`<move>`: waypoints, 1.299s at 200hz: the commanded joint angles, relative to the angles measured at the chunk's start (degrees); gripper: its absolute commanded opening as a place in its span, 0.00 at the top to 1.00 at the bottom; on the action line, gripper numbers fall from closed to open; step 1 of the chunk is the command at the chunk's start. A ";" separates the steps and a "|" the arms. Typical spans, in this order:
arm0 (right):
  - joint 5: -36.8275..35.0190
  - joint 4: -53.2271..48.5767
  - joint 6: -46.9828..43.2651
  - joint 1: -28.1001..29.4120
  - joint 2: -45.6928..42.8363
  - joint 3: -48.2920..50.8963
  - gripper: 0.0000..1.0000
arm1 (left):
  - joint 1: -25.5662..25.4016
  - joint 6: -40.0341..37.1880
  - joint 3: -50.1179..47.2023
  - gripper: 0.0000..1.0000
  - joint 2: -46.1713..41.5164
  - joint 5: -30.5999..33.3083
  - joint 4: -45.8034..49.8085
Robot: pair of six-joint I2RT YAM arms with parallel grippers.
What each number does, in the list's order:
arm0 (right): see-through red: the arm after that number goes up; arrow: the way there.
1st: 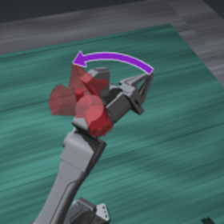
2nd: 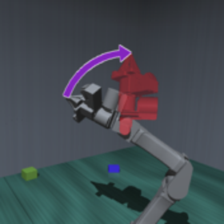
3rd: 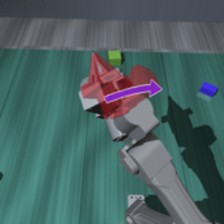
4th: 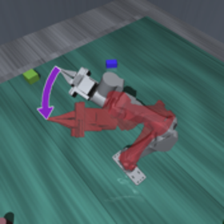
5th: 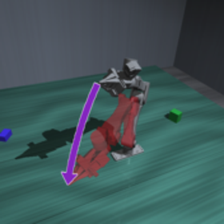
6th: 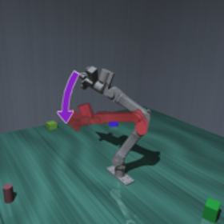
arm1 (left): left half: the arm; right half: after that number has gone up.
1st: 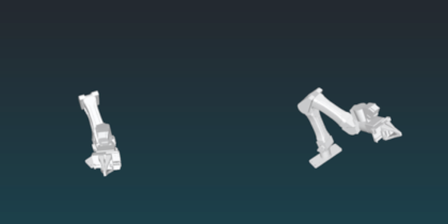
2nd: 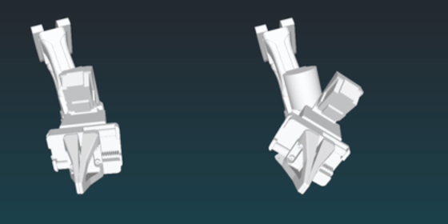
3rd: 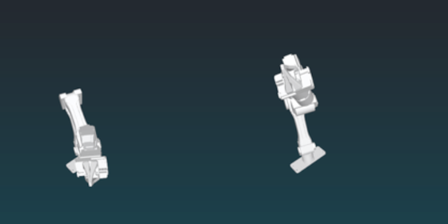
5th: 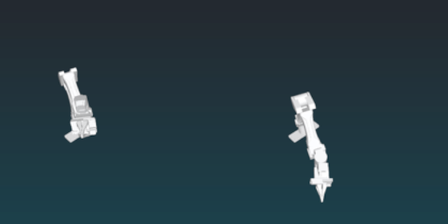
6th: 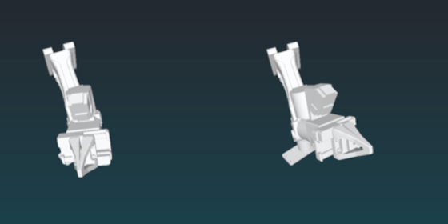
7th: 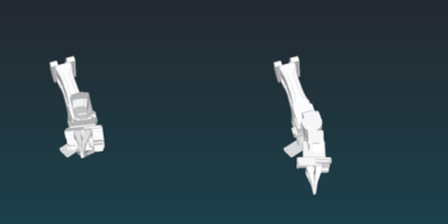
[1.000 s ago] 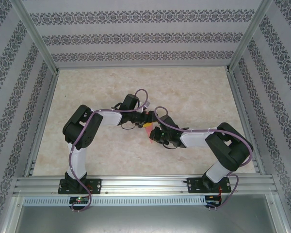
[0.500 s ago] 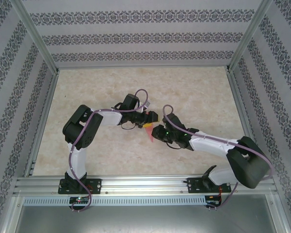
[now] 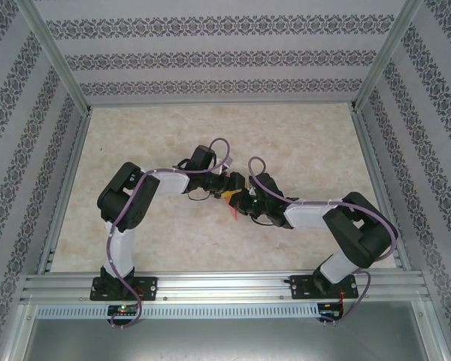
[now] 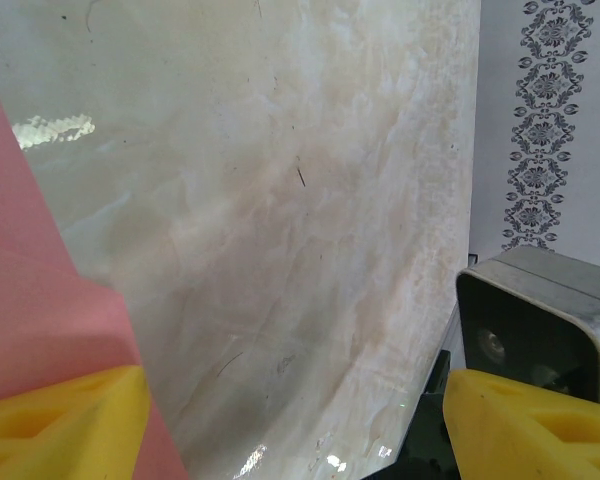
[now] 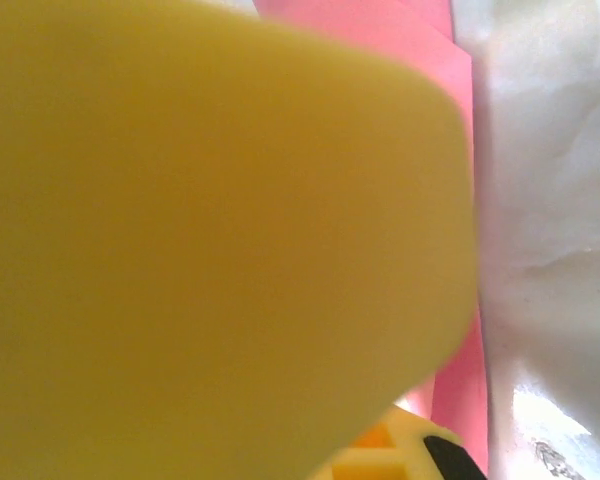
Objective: Fold a paper plane with a square sheet of paper (pick it up from the middle)
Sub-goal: Fold the wing for the fifth time at the center of the table.
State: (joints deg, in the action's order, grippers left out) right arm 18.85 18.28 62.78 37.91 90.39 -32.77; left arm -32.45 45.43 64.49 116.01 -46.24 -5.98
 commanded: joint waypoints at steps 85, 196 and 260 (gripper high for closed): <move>4.00 14.35 5.33 -1.68 11.01 5.66 0.96 | -0.53 -1.96 0.61 0.21 2.73 1.67 3.07; 3.37 8.33 4.33 1.58 5.23 7.99 0.95 | -0.55 -1.95 0.37 0.21 2.82 2.23 3.65; 2.56 8.33 5.64 3.32 7.95 10.40 0.96 | -0.53 -2.28 0.56 0.22 2.91 2.54 4.46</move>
State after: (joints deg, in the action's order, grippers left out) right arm 21.47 32.93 67.92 39.05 96.64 -24.73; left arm -32.45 45.39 64.93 116.20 -46.22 -5.41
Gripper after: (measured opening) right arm 0.049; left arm 0.784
